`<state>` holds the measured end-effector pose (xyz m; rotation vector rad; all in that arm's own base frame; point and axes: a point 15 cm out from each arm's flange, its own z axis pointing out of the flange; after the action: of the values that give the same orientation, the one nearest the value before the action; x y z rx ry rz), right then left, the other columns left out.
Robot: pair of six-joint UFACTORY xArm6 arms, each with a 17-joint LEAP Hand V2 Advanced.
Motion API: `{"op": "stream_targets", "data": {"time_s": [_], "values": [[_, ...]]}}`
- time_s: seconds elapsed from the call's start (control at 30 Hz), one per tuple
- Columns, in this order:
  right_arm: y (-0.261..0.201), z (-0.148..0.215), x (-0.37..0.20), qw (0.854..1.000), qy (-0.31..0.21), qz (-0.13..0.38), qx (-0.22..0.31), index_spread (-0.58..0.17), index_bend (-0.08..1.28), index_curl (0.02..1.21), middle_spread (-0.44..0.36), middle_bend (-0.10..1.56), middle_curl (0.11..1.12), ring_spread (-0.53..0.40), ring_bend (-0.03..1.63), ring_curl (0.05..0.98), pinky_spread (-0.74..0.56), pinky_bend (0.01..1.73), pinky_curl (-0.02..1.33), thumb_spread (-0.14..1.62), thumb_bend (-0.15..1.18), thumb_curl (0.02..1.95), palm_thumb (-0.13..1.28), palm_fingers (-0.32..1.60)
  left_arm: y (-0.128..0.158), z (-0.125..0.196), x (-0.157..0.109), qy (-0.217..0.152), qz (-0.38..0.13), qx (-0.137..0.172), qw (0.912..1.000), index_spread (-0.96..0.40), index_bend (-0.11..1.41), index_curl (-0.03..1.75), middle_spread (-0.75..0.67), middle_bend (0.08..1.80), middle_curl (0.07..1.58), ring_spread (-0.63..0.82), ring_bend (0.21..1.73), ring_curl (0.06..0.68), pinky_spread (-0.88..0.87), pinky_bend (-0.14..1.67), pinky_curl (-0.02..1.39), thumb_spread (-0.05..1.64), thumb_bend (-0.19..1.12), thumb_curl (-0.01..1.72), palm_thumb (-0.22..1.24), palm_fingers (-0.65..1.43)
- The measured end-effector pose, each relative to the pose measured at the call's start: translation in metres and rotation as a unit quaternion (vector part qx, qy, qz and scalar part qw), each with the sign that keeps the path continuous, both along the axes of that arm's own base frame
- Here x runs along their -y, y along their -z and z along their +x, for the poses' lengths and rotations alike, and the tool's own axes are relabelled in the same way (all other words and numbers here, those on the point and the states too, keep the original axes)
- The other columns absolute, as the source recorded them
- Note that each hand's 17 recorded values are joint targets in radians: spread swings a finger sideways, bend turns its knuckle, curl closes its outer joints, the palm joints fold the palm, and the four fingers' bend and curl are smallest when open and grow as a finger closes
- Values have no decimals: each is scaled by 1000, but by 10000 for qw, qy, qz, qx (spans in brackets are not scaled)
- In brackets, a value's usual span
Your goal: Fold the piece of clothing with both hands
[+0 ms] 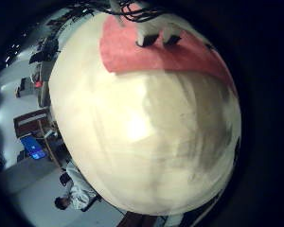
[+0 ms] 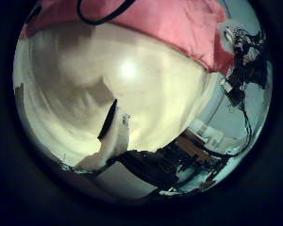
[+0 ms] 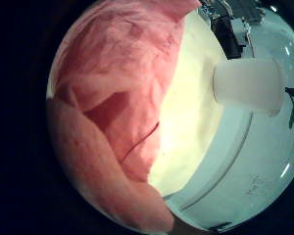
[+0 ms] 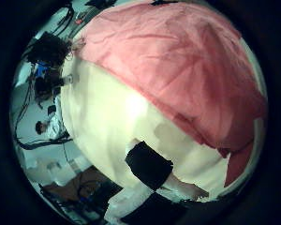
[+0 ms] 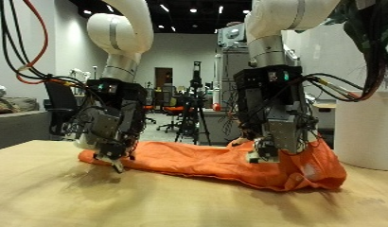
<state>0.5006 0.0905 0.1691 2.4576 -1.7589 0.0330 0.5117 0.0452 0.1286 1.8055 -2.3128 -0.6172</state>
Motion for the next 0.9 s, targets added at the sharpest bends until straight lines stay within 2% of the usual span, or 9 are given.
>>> {"op": "stream_targets", "data": {"time_s": [0.1, 0.3, 0.4, 0.53, 0.77, 0.9], "values": [[-3, 1, 5, 10000, 49, 6, 27, -373, 191, 373, -56, 241, 332, 98, 253, 201, 286, 215, 293, 1275, -16, 225, 309, 240, 7, -13, -6, -15, 113, -303, 9995, 16, 156, 292, 248, 192, 272, 512, 363, 257, 542, 283, 297, 1255, -25, 261, 359, -26], [-3, 0, 19, 9999, 120, 6, 5, -368, 182, 367, -48, 217, 332, 92, 235, 206, 280, 190, 289, 1269, -17, 223, 299, 270, 13, -36, -19, -119, 133, -669, 9976, 29, 156, 288, 236, 194, 287, 508, 365, 255, 530, 262, 297, 1305, -18, 233, 280, -19], [0, -2, 22, 9999, 104, -2, -45, -366, 182, 364, -45, 209, 332, 86, 234, 210, 280, 189, 287, 1265, -16, 223, 297, 276, 11, -57, -22, -145, 112, -861, 9961, 39, 156, 287, 243, 190, 290, 509, 361, 253, 529, 258, 298, 1321, -17, 224, 255, -23], [7, -9, 25, 9999, 90, -16, -139, -367, 186, 361, -43, 202, 335, 82, 231, 214, 280, 183, 279, 1262, -15, 223, 295, 287, 0, -80, -21, -154, 78, -915, 9957, 44, 154, 284, 252, 186, 291, 510, 359, 250, 522, 256, 301, 1334, -14, 215, 229, -27], [11, -16, 29, 9998, 43, -22, -211, -363, 185, 359, -31, 201, 340, 80, 220, 219, 281, 184, 272, 1267, -15, 221, 283, 301, -22, -151, -5, -106, -106, -963, 9952, 52, 162, 288, 242, 197, 301, 510, 374, 251, 519, 234, 301, 1336, -15, 208, 193, 1], [3, -20, 35, 9999, 42, -8, -165, -361, 186, 358, -29, 198, 342, 80, 215, 221, 281, 184, 267, 1268, -14, 221, 282, 304, -32, -177, -2, -117, -162, -837, 9963, 55, 159, 289, 236, 195, 309, 506, 383, 252, 514, 231, 304, 1331, -13, 206, 181, 11]]}}
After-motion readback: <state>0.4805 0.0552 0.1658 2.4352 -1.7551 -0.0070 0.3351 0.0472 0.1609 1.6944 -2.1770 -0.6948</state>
